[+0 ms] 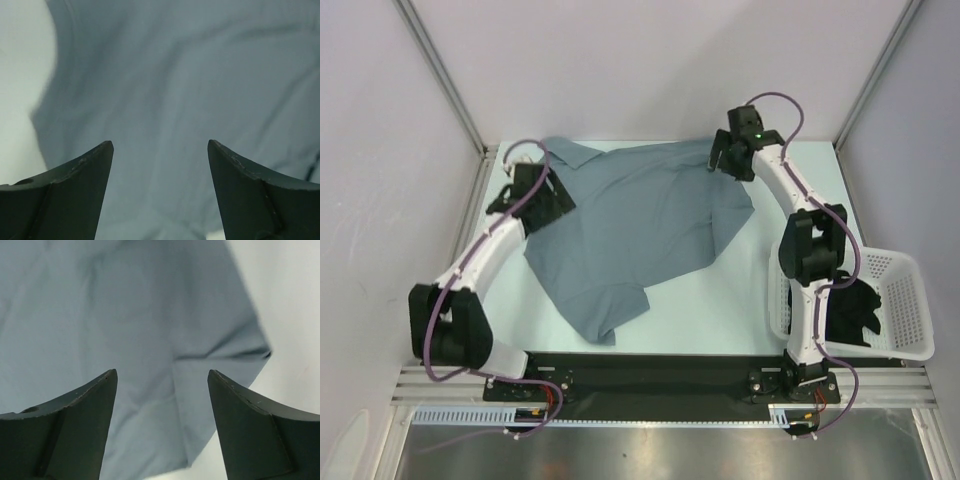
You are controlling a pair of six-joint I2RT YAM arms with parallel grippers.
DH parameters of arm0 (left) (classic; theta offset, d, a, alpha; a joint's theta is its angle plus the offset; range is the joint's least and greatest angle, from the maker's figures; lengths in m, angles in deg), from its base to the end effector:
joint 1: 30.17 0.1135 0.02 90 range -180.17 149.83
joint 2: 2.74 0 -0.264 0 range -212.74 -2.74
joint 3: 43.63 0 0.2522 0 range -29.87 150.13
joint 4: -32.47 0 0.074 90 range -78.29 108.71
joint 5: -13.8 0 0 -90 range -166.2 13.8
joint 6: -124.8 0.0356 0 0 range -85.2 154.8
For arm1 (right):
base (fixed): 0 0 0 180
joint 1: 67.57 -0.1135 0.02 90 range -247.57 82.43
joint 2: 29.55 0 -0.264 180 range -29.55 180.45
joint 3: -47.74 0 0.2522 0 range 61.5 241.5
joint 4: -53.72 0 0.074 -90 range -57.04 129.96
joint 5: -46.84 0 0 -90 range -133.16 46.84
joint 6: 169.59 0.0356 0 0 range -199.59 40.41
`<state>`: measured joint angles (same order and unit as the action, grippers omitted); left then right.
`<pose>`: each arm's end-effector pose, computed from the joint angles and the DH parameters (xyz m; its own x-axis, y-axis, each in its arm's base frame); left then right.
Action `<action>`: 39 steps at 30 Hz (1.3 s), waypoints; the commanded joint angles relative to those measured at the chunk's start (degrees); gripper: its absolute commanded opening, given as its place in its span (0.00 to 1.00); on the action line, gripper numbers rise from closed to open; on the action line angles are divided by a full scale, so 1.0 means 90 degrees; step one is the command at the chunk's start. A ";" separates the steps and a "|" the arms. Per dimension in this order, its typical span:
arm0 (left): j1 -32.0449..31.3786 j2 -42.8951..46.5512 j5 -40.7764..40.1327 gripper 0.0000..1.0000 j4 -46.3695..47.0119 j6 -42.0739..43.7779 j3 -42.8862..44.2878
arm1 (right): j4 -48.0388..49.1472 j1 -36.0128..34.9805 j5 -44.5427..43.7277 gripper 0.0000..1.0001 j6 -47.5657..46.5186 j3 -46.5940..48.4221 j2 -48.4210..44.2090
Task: Fold and stack the t-shirts
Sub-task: Flatten the tshirt out
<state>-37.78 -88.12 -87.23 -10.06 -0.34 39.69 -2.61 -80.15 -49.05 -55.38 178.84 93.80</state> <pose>0.3264 -0.0367 0.2911 -0.5661 -0.4943 -0.6597 -0.4047 0.8638 -0.3001 0.4765 0.1026 0.2860 -0.7292 0.2552 -0.6349 0.1630 0.9659 0.2011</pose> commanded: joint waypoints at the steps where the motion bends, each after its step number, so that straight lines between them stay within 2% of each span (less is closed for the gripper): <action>1: -0.0130 0.0609 0.0697 0.81 -0.0084 -0.0899 -0.1193 | -0.0817 -0.0282 -0.0195 0.77 0.0035 -0.0439 -0.0287; 5: 0.0015 0.1010 0.0824 0.75 -0.0201 -0.1349 -0.2190 | -0.0973 -0.0516 -0.0253 0.68 -0.0121 -0.0985 -0.0297; 7: 0.0104 0.1166 0.0893 0.72 -0.0550 -0.1447 -0.2473 | -0.0945 -0.0604 -0.0205 0.55 -0.0267 -0.1230 -0.0365; 9: 0.0250 0.1342 0.0806 0.68 -0.0854 -0.1545 -0.2717 | -0.0741 -0.0701 -0.0107 0.50 -0.0278 -0.1697 -0.0589; 10: 0.0280 0.1594 0.0776 0.61 -0.1107 -0.1729 -0.2825 | -0.0642 -0.0731 -0.0117 0.50 -0.0307 -0.1854 -0.0668; 11: 0.0319 0.1751 0.0776 0.59 -0.1167 -0.1808 -0.2943 | -0.0583 -0.0770 -0.0175 0.49 -0.0316 -0.1972 -0.0736; 15: 0.0319 0.2347 0.1340 0.67 -0.1227 -0.2451 -0.3683 | -0.0563 -0.0848 -0.0195 0.50 -0.0316 -0.2363 -0.0893; 19: 0.0406 0.2397 0.1051 0.64 -0.1082 -0.2630 -0.4007 | -0.0495 -0.0907 -0.0176 0.51 -0.0278 -0.2636 -0.0912; 23: 0.0767 0.2047 0.1176 0.62 -0.0777 -0.2405 -0.4038 | -0.0495 -0.0926 -0.0214 0.51 -0.0268 -0.2667 -0.0874; 27: 0.0817 0.1763 0.1176 0.58 -0.0632 -0.2336 -0.4125 | -0.0554 -0.0917 -0.0390 0.50 -0.0287 -0.2608 -0.0864; 30: 0.1100 0.1685 0.1420 0.47 -0.0330 -0.2395 -0.4359 | -0.0563 -0.0897 -0.0410 0.50 -0.0287 -0.2589 -0.0786; 32: 0.1324 0.1548 0.1489 0.31 -0.0221 -0.2366 -0.4457 | -0.0554 -0.0897 -0.0362 0.50 -0.0287 -0.2579 -0.0727; 33: 0.1402 0.1509 0.1441 0.18 -0.0163 -0.2327 -0.4409 | -0.0525 -0.0907 -0.0322 0.50 -0.0287 -0.2559 -0.0708; 36: 0.1676 0.1314 0.1440 0.00 -0.0152 -0.2103 -0.4195 | -0.0544 -0.0907 -0.0263 0.50 -0.0287 -0.2462 -0.0601; 39: 0.1755 0.1206 0.1382 0.00 -0.0182 -0.1926 -0.3922 | -0.0592 -0.0907 -0.0332 0.50 -0.0355 -0.2325 -0.0357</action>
<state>-23.40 -75.51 -70.49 -13.89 -20.16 2.54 -8.03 -88.24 -51.30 -57.48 155.23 88.88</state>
